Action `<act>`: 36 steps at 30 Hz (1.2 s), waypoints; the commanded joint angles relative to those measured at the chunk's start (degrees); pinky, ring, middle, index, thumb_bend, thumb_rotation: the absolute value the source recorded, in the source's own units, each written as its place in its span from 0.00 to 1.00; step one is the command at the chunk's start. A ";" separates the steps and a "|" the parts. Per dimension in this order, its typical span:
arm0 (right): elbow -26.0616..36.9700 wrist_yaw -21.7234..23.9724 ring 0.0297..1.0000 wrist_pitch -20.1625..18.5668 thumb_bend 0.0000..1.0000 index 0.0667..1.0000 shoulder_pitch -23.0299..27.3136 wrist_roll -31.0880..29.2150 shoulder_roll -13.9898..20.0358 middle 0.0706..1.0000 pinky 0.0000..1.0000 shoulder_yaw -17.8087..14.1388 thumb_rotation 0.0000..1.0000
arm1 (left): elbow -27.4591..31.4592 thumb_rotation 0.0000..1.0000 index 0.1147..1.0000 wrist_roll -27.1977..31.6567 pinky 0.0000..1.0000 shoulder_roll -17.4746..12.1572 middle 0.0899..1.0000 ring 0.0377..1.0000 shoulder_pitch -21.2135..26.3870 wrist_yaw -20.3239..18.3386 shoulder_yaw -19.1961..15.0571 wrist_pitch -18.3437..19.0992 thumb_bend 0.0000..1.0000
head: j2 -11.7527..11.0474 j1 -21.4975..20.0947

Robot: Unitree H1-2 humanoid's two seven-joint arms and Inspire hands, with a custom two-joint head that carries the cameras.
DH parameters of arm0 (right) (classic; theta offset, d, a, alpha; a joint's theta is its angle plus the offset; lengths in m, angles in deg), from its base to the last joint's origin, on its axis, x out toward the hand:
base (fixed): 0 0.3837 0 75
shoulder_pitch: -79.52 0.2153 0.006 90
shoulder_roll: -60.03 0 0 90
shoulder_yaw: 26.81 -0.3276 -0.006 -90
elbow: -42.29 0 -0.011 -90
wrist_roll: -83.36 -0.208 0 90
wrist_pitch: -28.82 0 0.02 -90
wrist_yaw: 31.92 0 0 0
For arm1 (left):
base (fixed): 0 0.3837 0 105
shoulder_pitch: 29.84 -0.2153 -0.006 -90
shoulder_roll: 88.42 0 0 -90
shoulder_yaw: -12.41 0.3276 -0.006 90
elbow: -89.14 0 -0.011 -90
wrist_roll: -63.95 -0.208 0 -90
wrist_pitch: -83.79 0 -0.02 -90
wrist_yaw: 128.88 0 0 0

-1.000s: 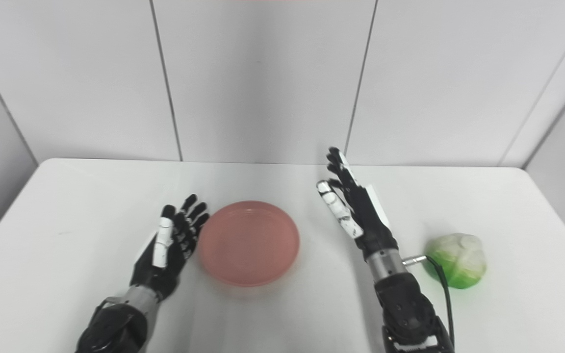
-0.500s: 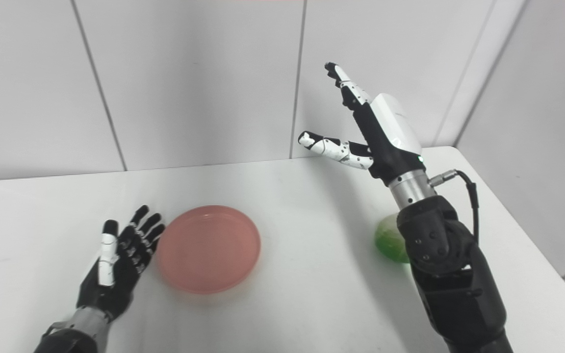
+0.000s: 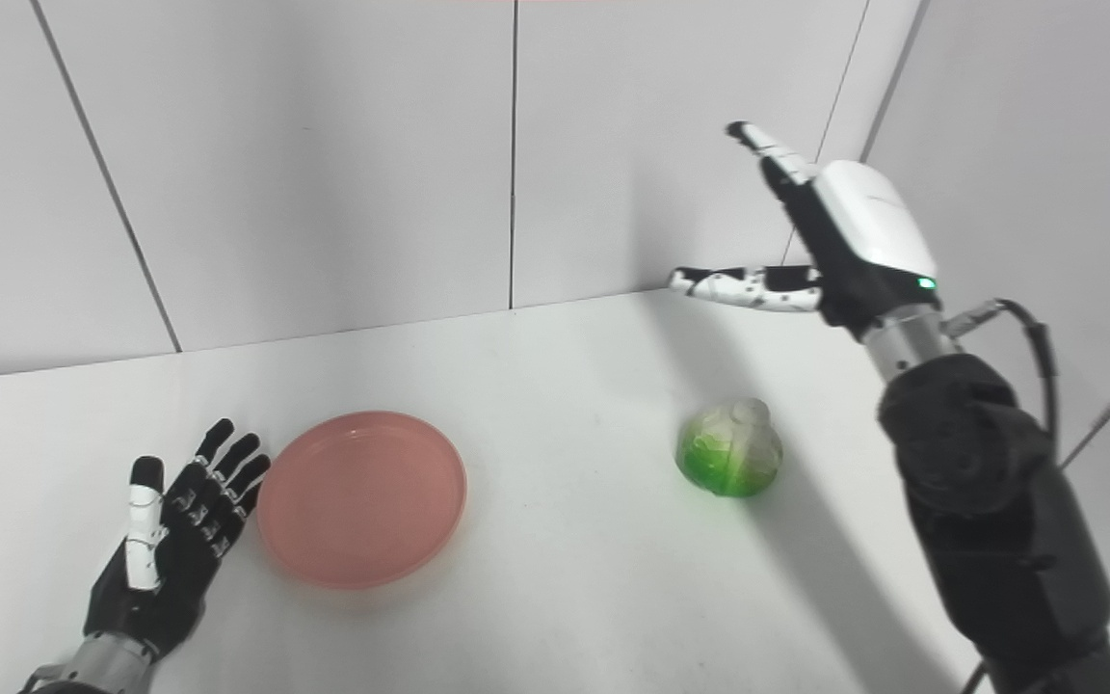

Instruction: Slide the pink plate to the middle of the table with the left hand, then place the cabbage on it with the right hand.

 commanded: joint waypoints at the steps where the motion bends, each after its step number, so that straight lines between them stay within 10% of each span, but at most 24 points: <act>1: 0.22 0.15 0.91 -0.38 1.00 0.93 -1.17 -0.66 2.93 0.92 0.84 -1.55 0.54 | -2.70 1.00 0.97 -0.55 0.95 -1.49 0.96 0.96 -1.55 -0.07 -0.45 1.38 0.88 | 0.10 -0.57; 36: -14.35 2.53 0.96 -5.78 1.00 0.97 -5.85 -3.12 2.88 0.97 0.89 5.47 0.54 | -3.47 0.98 0.96 0.69 0.95 -5.03 0.95 0.94 -1.49 -2.00 -2.18 1.86 0.87 | 2.67 -4.03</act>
